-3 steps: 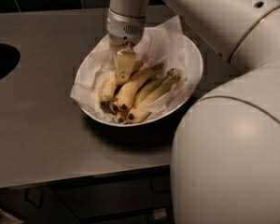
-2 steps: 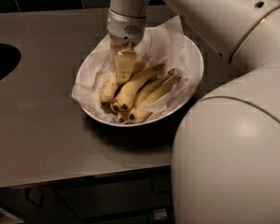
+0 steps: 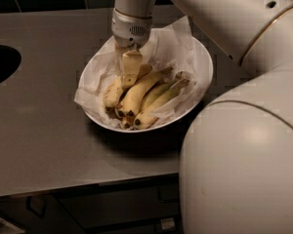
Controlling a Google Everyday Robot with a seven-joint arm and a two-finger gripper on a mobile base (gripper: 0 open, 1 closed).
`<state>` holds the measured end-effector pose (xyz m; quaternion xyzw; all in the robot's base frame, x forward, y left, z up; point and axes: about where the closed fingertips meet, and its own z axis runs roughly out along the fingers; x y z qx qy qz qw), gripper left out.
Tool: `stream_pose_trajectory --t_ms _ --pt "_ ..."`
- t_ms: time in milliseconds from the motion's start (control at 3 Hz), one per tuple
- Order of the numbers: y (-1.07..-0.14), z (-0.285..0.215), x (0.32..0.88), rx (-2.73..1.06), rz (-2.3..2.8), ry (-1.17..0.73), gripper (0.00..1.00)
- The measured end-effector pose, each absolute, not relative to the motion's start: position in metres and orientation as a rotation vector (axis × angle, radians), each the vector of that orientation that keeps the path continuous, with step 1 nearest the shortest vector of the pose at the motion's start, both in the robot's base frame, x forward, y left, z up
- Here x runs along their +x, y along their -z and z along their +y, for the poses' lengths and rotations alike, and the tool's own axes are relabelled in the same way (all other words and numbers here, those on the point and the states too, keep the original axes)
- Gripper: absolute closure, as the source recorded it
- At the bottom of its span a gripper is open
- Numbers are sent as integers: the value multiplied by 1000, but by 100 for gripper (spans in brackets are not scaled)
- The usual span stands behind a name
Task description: Pick banana from white bowl
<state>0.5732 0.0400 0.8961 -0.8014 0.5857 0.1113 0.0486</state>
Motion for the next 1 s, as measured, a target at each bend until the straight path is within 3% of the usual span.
stream_pose_trajectory --t_ms 1000 --pt "-897 40 573 -2442 1785 -338 100"
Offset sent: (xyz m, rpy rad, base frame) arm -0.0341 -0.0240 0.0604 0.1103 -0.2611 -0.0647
